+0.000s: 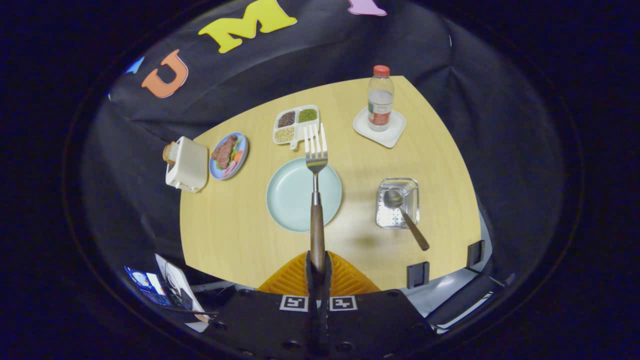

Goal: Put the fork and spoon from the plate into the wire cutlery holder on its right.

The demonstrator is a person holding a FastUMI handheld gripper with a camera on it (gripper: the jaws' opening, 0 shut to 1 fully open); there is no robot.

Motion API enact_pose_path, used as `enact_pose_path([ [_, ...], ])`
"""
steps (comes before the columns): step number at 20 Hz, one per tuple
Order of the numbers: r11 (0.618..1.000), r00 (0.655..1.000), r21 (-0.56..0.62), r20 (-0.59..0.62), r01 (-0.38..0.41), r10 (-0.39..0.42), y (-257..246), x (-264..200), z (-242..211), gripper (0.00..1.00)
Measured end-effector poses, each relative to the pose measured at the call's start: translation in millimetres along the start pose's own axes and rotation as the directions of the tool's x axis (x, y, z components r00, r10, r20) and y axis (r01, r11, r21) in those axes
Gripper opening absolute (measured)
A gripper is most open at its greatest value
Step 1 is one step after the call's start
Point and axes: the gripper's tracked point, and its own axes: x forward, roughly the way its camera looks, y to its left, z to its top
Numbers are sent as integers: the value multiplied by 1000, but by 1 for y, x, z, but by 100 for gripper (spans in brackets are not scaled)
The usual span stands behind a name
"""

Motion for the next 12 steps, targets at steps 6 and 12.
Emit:
enact_pose_path([
  [6,997,998,57,-47,48,-45,-66,-1,-8,1],
  [12,994,986,106,-168,37,-19,-82,19,-30,1],
])
